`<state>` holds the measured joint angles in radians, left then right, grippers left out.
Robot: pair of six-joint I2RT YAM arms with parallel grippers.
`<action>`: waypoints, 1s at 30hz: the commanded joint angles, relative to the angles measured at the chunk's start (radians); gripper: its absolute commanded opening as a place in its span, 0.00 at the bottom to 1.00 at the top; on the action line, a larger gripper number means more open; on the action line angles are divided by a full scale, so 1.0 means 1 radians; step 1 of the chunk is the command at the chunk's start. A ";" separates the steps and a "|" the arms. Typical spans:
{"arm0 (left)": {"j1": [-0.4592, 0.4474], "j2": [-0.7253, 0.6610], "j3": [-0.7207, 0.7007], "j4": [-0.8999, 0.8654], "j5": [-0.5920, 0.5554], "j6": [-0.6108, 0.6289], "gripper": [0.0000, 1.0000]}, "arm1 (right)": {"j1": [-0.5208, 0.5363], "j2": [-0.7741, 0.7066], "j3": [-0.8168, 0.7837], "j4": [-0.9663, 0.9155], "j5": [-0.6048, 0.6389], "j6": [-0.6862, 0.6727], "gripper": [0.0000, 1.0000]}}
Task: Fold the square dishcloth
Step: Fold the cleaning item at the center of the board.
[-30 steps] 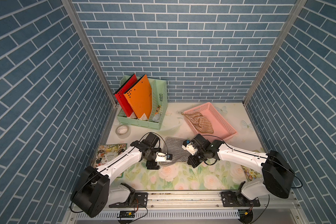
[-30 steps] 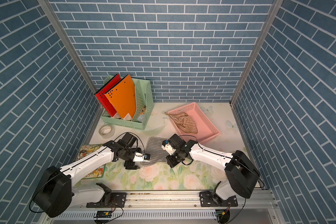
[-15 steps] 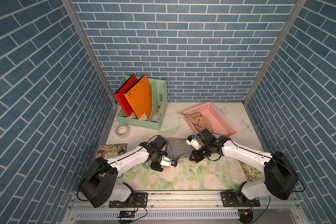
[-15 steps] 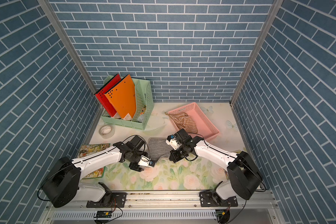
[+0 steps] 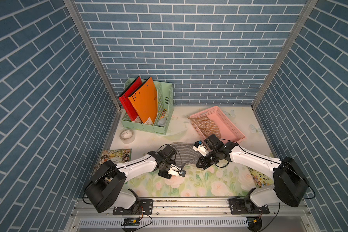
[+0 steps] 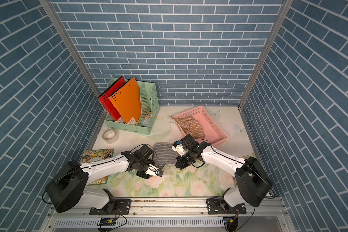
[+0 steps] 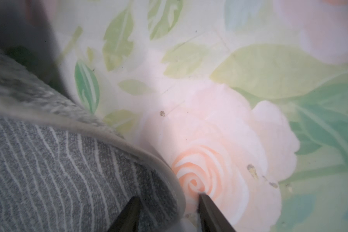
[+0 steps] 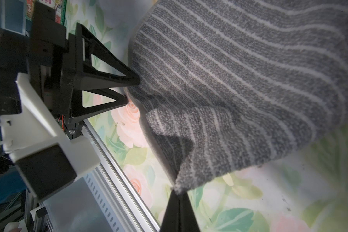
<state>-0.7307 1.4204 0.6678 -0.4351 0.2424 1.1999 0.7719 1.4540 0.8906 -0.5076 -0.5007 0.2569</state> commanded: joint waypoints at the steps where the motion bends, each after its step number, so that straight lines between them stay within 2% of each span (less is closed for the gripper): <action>1: -0.013 0.036 -0.043 0.010 -0.051 0.003 0.37 | 0.001 -0.026 -0.014 -0.008 -0.004 0.009 0.00; 5: -0.011 0.003 -0.047 -0.042 -0.076 -0.006 0.10 | 0.000 -0.048 -0.029 -0.015 0.000 0.018 0.00; 8: -0.002 -0.050 -0.033 -0.128 -0.064 -0.043 0.01 | 0.004 -0.061 -0.049 -0.013 0.000 0.025 0.00; 13: 0.032 -0.140 0.047 -0.332 0.043 -0.138 0.00 | 0.039 -0.095 -0.047 -0.037 0.008 0.028 0.00; 20: 0.063 -0.204 0.164 -0.533 0.163 -0.184 0.00 | 0.109 -0.154 -0.013 -0.083 -0.018 0.025 0.00; 25: 0.086 -0.173 0.278 -0.608 0.221 -0.188 0.00 | 0.109 -0.110 0.046 -0.110 -0.013 -0.006 0.00; 30: 0.160 -0.061 0.334 -0.540 0.214 -0.232 0.00 | 0.086 -0.043 0.052 -0.103 0.026 -0.027 0.00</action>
<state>-0.6117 1.3041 0.9802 -0.9588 0.4320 1.0008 0.8726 1.3777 0.9325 -0.5793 -0.4980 0.2604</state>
